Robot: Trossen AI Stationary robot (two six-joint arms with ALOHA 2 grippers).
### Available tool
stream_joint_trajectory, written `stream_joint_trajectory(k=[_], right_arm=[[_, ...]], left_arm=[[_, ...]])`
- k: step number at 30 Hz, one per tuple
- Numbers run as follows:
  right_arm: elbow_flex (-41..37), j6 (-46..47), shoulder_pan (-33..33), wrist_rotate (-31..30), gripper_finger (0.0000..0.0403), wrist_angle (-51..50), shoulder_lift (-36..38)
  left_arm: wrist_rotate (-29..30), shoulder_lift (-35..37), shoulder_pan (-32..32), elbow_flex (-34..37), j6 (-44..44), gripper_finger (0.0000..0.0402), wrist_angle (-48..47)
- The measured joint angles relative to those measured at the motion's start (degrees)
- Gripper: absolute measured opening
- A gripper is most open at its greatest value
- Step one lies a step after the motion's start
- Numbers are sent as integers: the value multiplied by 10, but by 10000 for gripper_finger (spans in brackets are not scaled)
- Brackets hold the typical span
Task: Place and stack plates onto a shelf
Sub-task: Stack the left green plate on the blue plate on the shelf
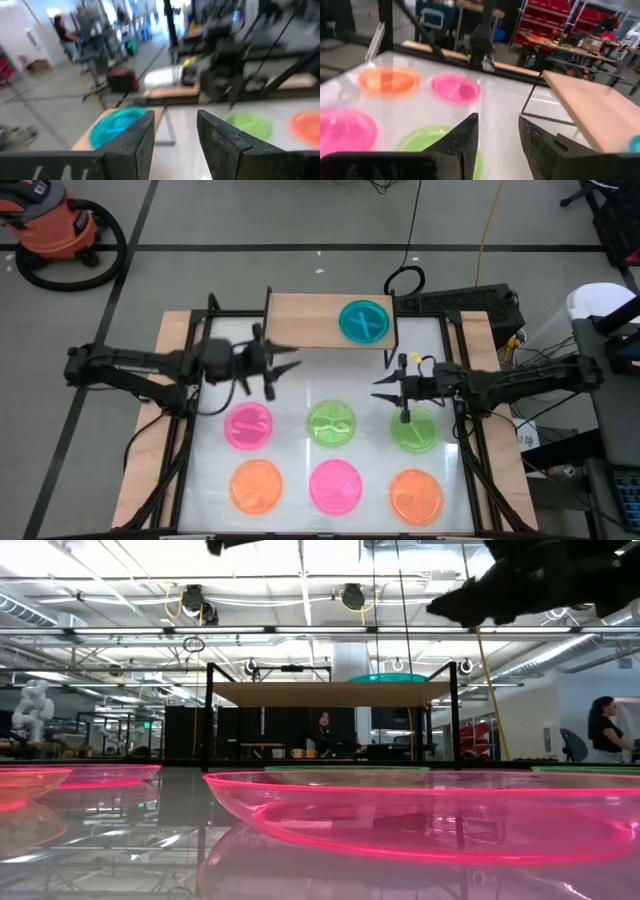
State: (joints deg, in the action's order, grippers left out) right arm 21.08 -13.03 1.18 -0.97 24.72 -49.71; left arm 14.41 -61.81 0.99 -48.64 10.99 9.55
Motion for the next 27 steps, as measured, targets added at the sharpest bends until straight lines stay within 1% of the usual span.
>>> stream_joint_trajectory(k=[2, 4, 6, 8, 11, 14, 16, 22, 27], right_arm=[[10, -15, 12, 15, 138, 15, -38], [29, -29, 30, 25, 149, 17, -82], [48, -39, 49, 25, 160, 10, -129], [63, -42, 68, 23, 170, -11, -175], [68, -49, 91, 22, 179, -19, -239], [72, -55, 111, 18, 182, -15, -285], [71, -57, 125, 0, 182, -8, -308], [72, -80, 151, -62, 183, 57, -374], [77, -83, 151, -69, 183, 81, -422]], left_arm=[[1, 16, 15, 63, -11, 154, 91], [4, 22, 25, 112, -11, 154, 166], [4, 28, 32, 150, -10, 154, 211], [7, 30, 35, 169, -7, 154, 241], [16, 31, 35, 174, -7, 154, 252], [16, 31, 36, 174, -8, 154, 260], [16, 31, 36, 174, -12, 154, 262], [15, 30, 40, 174, -25, 154, 232], [15, 30, 40, 174, -37, 154, 232]])
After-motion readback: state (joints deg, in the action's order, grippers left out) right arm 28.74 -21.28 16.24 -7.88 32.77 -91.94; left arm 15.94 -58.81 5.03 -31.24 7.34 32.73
